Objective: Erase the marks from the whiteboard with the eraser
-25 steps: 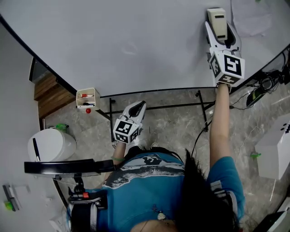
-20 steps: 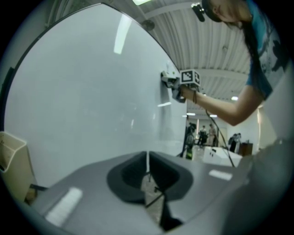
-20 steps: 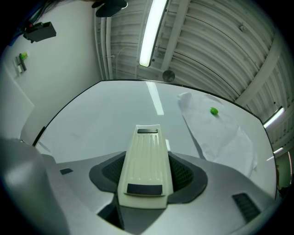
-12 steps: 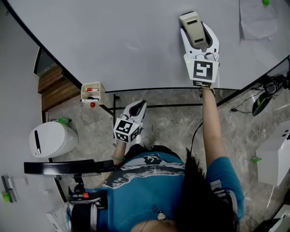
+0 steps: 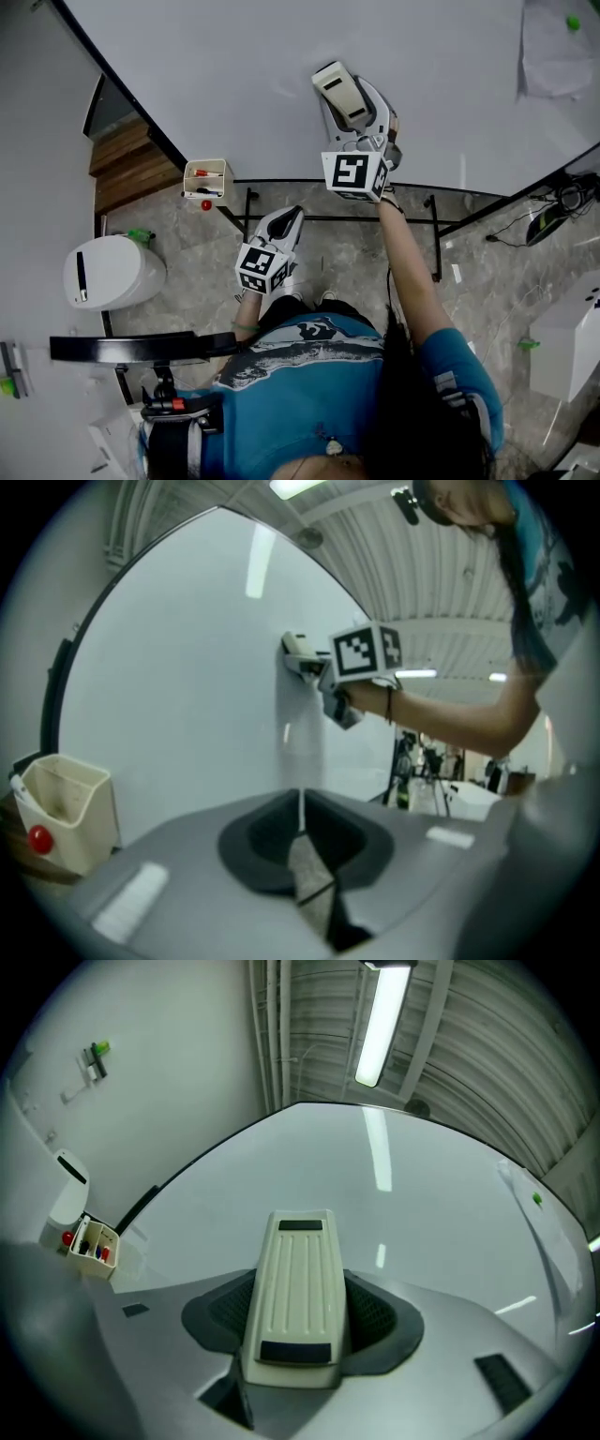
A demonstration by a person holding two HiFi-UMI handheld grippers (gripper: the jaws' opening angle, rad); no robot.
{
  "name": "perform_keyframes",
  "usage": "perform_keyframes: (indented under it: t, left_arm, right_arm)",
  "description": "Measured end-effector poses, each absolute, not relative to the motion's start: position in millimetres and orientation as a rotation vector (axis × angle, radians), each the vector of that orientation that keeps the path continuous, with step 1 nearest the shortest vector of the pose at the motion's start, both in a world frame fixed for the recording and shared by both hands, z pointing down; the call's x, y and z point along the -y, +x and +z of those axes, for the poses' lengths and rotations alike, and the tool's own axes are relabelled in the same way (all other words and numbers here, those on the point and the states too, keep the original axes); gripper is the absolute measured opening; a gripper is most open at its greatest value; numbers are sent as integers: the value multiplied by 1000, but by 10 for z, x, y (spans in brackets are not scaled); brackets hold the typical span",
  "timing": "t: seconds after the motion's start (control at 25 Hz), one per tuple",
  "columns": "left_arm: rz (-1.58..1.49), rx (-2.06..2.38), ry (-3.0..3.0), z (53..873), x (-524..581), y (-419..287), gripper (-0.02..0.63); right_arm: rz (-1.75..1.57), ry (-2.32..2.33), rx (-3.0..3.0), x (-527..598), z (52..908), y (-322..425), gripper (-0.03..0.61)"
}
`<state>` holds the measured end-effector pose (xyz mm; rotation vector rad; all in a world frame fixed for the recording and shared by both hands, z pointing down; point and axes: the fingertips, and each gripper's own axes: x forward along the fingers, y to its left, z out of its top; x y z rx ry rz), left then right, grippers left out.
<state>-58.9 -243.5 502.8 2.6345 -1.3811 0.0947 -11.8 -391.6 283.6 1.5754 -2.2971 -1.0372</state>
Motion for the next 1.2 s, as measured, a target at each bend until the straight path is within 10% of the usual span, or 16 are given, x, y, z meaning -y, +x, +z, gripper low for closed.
perform_keyframes:
  t: [0.64, 1.2]
  left_arm:
    - [83, 1399, 2623, 5047, 2385, -704, 5]
    - [83, 1273, 2693, 4959, 2426, -294, 5]
  right_arm:
    - [-928, 1301, 2289, 3835, 3732, -721, 262]
    - [-945, 1626, 2277, 3925, 2252, 794, 262]
